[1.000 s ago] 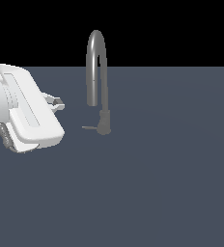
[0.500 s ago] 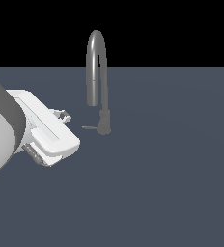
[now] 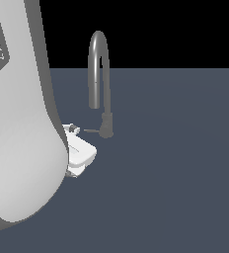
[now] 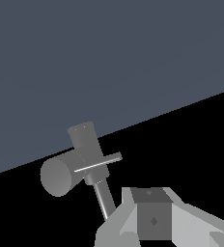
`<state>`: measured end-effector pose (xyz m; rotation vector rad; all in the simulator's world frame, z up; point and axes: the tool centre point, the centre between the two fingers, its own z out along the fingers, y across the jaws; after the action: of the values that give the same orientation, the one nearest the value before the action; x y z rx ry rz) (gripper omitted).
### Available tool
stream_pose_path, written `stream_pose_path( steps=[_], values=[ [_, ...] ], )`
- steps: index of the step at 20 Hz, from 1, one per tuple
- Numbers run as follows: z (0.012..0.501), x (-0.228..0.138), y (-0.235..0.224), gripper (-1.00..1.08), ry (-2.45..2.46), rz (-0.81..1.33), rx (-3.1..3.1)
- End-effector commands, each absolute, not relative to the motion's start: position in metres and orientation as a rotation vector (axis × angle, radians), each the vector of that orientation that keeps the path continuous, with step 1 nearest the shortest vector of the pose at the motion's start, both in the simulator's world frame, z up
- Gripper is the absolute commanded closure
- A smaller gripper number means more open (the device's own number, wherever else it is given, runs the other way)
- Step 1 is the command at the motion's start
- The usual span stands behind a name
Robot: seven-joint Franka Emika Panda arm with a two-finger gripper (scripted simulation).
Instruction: Turn on the faucet by rotating a designated handle.
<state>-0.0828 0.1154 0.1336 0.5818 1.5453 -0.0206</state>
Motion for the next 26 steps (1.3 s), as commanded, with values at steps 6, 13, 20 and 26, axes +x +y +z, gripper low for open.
stream_pose_path(
  steps=[6,13,20,26],
  values=[
    [0.11,-0.075,0.103,1.08,1.561,-0.029,0.409],
    [0.091,-0.066,0.09,1.08,1.569,-0.04,0.253],
    [0.078,-0.057,0.079,1.08,1.571,-0.049,0.135],
    [0.072,-0.052,0.073,1.08,1.57,-0.054,0.075]
  ],
)
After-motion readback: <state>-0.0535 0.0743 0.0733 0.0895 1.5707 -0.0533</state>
